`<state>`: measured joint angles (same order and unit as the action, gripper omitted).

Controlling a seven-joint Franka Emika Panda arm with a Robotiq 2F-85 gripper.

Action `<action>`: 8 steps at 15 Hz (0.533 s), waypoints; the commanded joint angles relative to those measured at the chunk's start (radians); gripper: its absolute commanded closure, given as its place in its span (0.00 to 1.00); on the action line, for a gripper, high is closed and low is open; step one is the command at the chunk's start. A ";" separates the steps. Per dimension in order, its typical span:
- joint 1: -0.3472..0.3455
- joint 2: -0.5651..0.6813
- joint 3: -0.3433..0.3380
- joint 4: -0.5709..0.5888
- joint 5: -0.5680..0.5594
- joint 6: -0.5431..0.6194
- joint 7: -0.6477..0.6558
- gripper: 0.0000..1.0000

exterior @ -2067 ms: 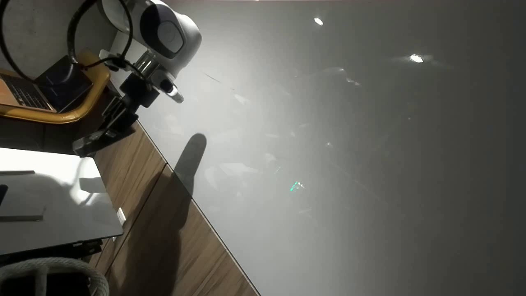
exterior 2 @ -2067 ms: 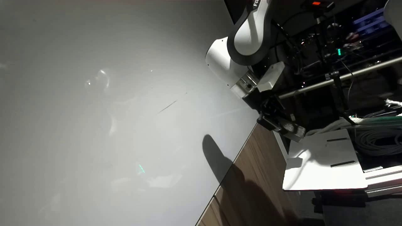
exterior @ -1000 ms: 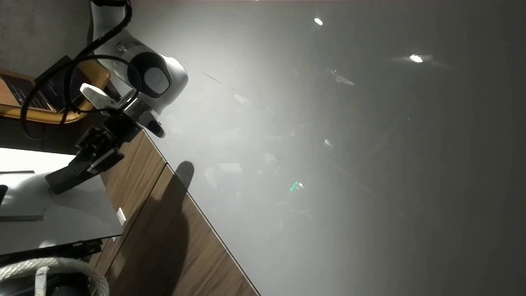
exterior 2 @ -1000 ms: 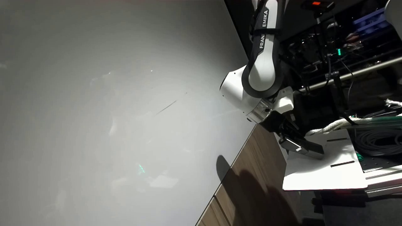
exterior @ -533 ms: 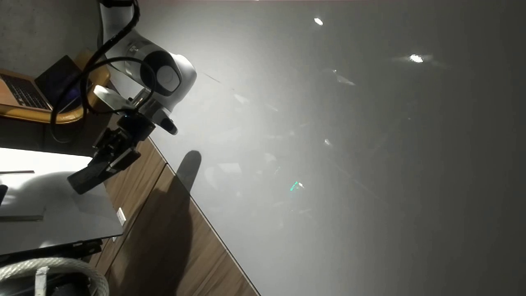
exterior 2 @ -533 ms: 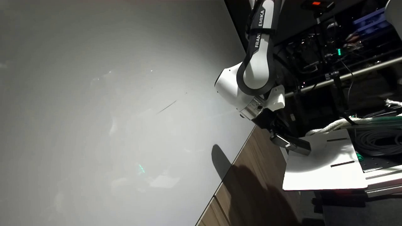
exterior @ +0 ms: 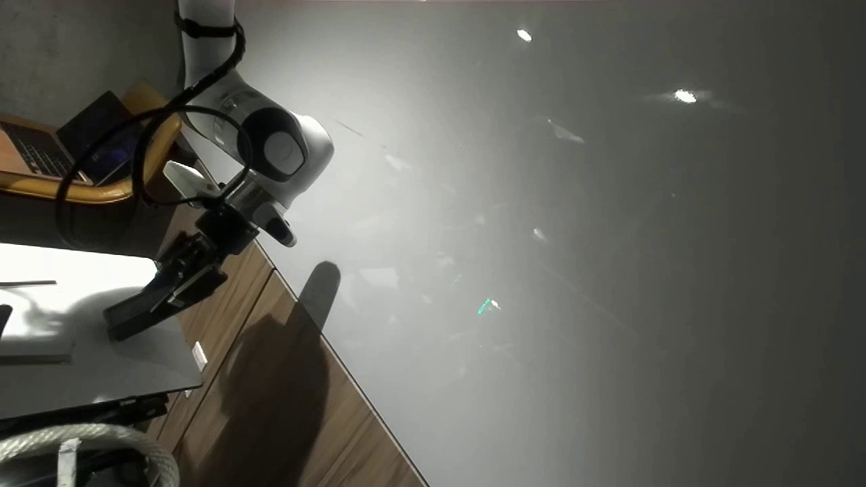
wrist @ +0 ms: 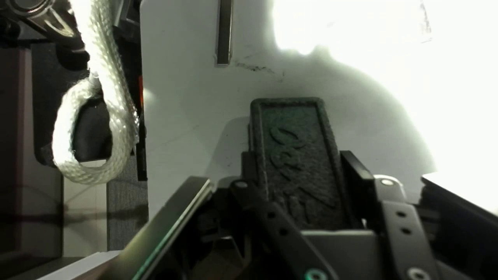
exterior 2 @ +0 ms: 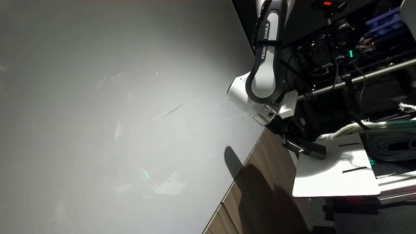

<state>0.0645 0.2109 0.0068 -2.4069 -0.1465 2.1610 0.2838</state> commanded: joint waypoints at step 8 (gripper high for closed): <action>0.004 0.075 0.007 0.077 0.084 -0.083 0.013 0.71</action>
<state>0.0608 0.2500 0.0067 -2.3584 -0.0948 2.1029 0.2937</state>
